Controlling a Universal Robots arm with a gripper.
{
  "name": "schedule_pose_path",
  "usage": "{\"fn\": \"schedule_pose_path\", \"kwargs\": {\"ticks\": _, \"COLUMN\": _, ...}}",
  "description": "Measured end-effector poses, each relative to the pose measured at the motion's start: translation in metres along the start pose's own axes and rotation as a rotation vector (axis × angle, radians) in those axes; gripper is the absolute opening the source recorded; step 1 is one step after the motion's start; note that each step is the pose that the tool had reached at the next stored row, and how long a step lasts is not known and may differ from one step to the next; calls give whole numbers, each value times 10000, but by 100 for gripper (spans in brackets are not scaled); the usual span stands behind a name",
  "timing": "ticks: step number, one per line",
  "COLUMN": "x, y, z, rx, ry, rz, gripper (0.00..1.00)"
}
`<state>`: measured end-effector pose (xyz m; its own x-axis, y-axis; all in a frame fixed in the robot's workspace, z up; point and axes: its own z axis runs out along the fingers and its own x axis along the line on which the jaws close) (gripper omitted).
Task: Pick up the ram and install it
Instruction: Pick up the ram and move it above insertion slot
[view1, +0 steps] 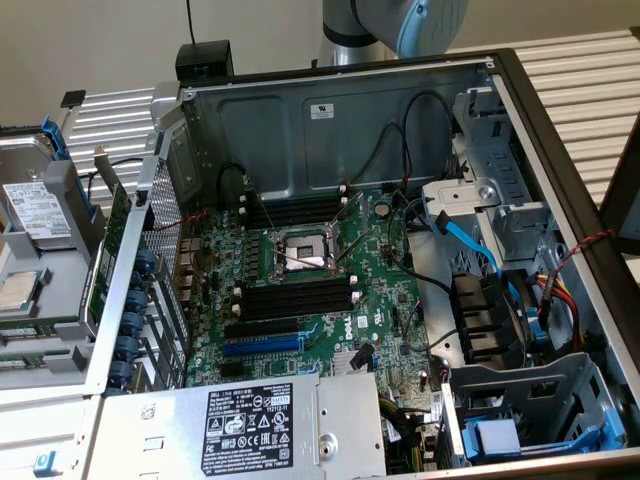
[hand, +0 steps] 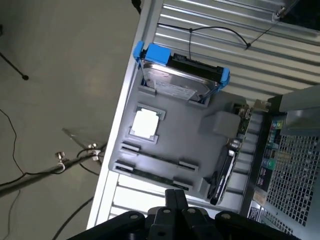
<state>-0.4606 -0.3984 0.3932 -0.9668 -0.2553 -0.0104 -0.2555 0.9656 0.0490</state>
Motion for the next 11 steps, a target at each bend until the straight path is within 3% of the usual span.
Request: {"fn": "schedule_pose_path", "kwargs": {"ticks": 11, "x": 0, "y": -1, "z": 6, "rx": -17, "ry": 99, "rz": -1994, "gripper": 11}}
